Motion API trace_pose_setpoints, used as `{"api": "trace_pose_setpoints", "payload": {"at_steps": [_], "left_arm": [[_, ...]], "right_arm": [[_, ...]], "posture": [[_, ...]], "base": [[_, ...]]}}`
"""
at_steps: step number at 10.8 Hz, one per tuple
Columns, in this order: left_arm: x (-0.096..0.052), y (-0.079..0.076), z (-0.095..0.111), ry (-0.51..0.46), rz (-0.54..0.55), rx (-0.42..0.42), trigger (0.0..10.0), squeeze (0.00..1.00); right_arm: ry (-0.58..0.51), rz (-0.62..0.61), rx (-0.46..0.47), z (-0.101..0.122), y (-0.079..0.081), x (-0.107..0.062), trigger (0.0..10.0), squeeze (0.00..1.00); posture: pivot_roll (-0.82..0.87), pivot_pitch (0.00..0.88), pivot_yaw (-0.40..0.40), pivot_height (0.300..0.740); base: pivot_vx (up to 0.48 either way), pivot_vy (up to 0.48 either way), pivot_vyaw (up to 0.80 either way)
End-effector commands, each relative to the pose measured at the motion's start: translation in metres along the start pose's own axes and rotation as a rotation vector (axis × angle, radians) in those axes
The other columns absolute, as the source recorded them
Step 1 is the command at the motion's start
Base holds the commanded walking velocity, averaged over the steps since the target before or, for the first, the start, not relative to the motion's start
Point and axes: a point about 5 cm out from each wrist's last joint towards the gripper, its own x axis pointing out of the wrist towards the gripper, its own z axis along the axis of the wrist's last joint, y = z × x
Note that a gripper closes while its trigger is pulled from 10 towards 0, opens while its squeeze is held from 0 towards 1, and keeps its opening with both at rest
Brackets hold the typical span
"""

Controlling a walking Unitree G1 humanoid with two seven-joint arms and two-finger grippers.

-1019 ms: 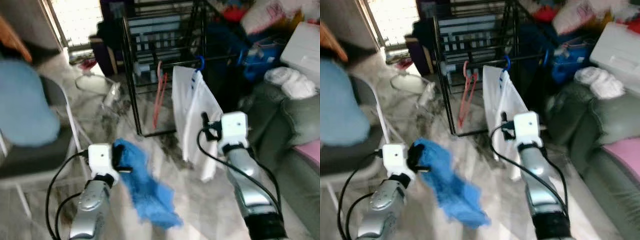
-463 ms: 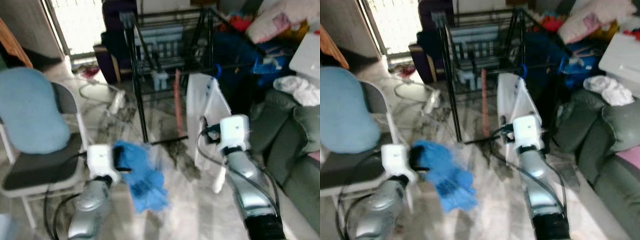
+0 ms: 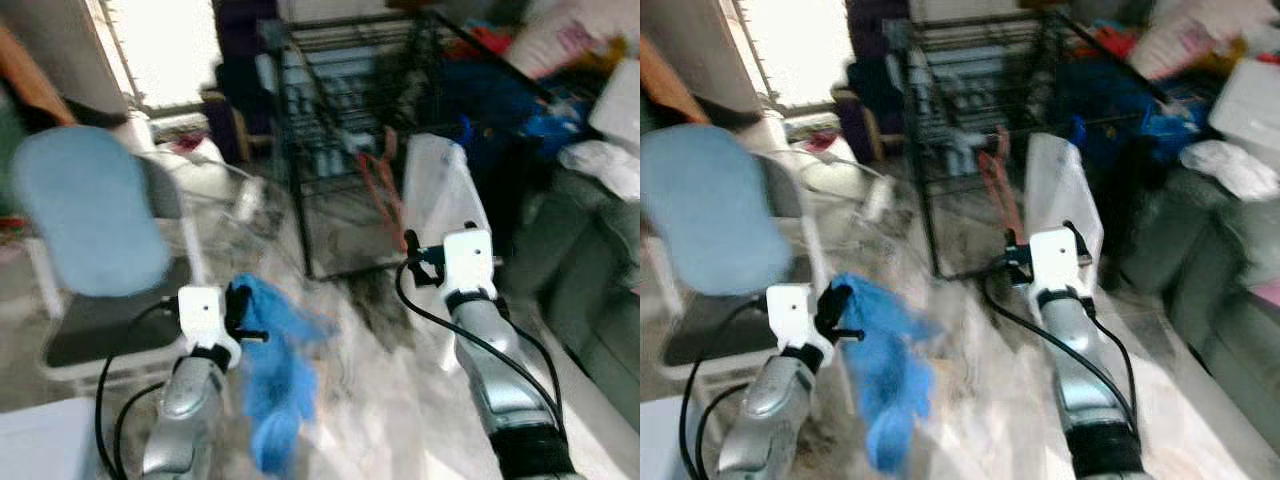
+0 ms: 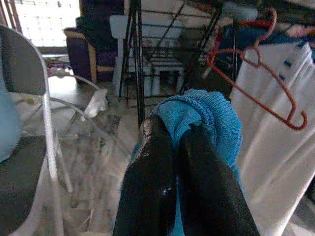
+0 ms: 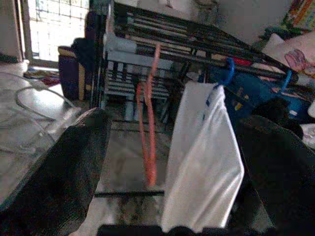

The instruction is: Hang hanger

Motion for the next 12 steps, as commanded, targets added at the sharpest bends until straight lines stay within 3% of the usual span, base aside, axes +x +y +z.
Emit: {"api": "trace_pose_setpoints", "payload": {"at_steps": [1, 6, 9, 12], "left_arm": [[0.001, -0.006, 0.008, -0.044, -0.02, -0.004, 10.0, 0.0], [0.006, -0.014, 0.006, -0.044, -0.063, -0.022, 10.0, 0.0], [0.006, -0.019, 0.005, -0.044, -0.079, -0.032, 10.0, 0.0], [0.006, -0.017, 0.004, -0.04, -0.064, -0.039, 10.0, 0.0]], "right_arm": [[-0.01, -0.006, 0.002, 0.003, -0.005, 0.004, 10.0, 0.0], [-0.019, 0.001, -0.001, 0.006, -0.003, 0.006, 10.0, 0.0], [-0.021, -0.001, -0.013, 0.006, -0.005, 0.005, 10.0, 0.0], [-0.031, 0.024, -0.028, 0.007, -0.001, 0.004, 10.0, 0.0]], "posture": [[-0.07, 0.0, 0.054, 0.74], [-0.09, 0.0, 0.061, 0.74], [-0.1, 0.0, 0.063, 0.74], [-0.1, 0.0, 0.057, 0.74]], "base": [[0.251, 0.0, 0.0], [0.406, 0.0, -0.33], [0.454, 0.0, 0.0], [0.406, 0.177, 0.73]]}}
